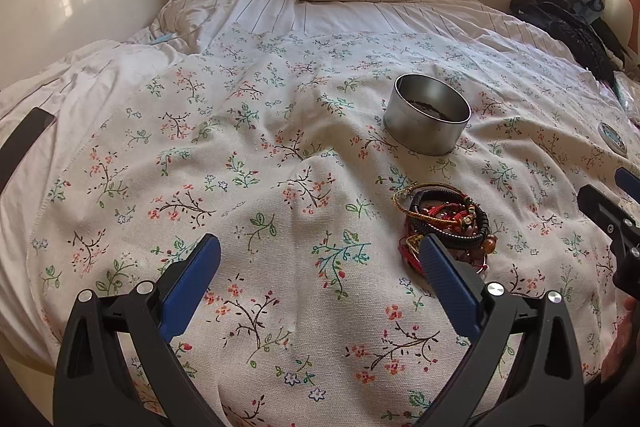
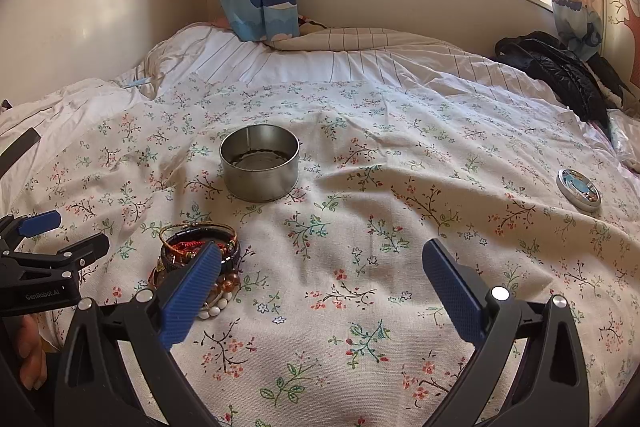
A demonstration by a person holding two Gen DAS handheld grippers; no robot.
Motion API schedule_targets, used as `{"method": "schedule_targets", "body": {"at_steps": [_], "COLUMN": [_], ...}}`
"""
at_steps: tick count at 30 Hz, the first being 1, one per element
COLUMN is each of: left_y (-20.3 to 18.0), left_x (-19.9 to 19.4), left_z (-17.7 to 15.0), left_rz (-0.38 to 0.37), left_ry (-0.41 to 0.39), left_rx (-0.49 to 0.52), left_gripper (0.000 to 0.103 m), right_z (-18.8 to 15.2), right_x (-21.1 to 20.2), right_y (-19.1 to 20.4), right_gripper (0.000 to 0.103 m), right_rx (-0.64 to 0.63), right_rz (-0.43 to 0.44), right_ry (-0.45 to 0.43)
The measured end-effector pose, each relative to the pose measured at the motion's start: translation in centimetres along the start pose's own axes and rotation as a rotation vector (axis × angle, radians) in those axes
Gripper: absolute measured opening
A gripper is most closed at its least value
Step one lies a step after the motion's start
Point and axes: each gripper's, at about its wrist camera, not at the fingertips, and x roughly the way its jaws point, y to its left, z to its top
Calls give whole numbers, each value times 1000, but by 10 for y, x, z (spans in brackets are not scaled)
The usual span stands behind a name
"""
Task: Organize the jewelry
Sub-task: 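Move the left tool toward the bracelet pile beside the silver tin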
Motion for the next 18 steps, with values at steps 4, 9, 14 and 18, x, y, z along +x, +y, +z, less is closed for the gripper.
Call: {"method": "schedule_targets", "body": {"at_steps": [4, 9, 14, 18], "left_y": [0, -1, -1, -1], "left_x": [0, 0, 0, 0], "left_z": [0, 0, 0, 1], "left_rz": [0, 0, 1, 2], "left_ry": [1, 1, 1, 2], "left_rx": [0, 1, 1, 1], "left_gripper": [96, 96, 96, 96], "right_z": [0, 1, 1, 2], "right_x": [2, 2, 1, 1], "right_y": [0, -1, -1, -1], "right_gripper": [97, 97, 97, 97], "right_rx": [1, 1, 2, 1], "right_rz": [0, 0, 1, 1], "right_ry": [0, 0, 0, 0]}}
